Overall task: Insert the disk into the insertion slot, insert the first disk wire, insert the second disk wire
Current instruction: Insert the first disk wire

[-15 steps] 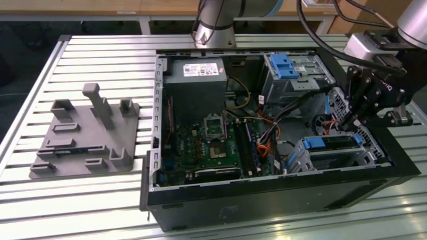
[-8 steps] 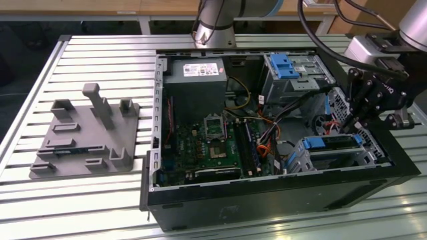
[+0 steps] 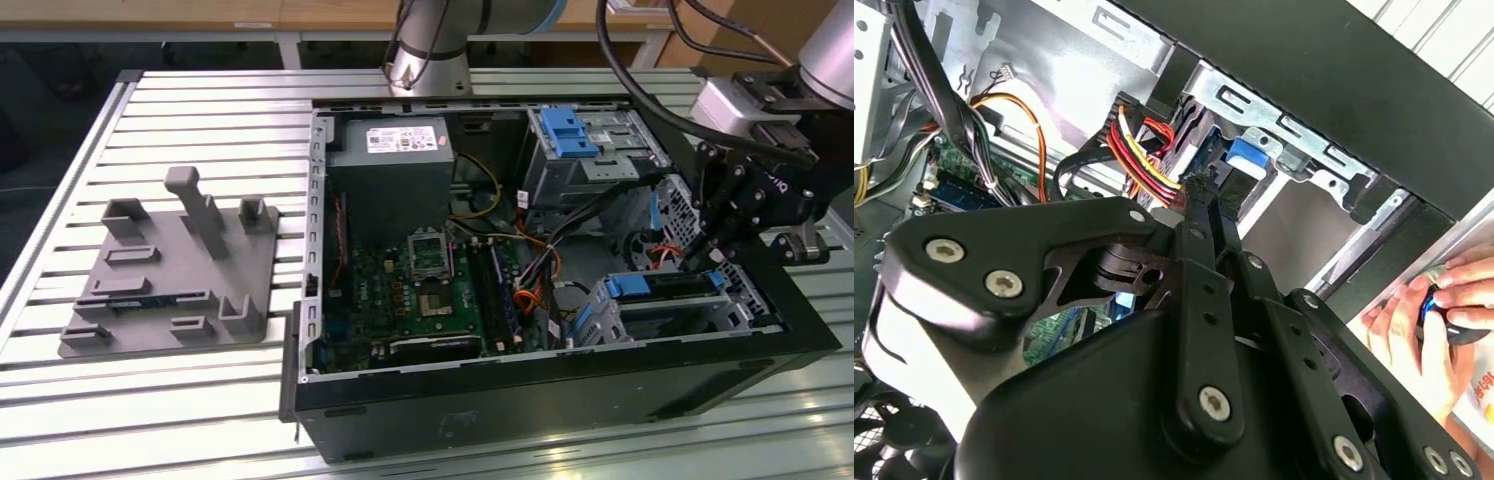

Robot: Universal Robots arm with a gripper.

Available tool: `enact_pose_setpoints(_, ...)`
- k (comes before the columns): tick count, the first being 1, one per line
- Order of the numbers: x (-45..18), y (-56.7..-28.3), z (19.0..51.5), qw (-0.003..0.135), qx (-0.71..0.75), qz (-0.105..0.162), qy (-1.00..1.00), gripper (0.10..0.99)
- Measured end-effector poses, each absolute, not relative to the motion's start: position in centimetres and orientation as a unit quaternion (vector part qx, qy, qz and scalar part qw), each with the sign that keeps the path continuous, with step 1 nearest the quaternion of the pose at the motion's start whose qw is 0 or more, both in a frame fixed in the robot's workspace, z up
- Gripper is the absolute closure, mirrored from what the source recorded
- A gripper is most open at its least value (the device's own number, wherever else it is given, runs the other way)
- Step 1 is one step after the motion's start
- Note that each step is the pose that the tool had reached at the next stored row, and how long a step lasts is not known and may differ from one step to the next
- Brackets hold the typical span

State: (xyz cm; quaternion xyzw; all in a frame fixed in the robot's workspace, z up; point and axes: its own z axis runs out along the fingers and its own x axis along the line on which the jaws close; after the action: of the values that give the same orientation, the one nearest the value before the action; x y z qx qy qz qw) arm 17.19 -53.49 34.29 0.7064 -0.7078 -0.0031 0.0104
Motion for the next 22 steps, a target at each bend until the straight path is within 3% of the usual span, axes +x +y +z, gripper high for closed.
enact_pose_setpoints(22, 17.19, -53.69, 33.95, 0.010, 0.706, -0.003, -0.708, 0.922)
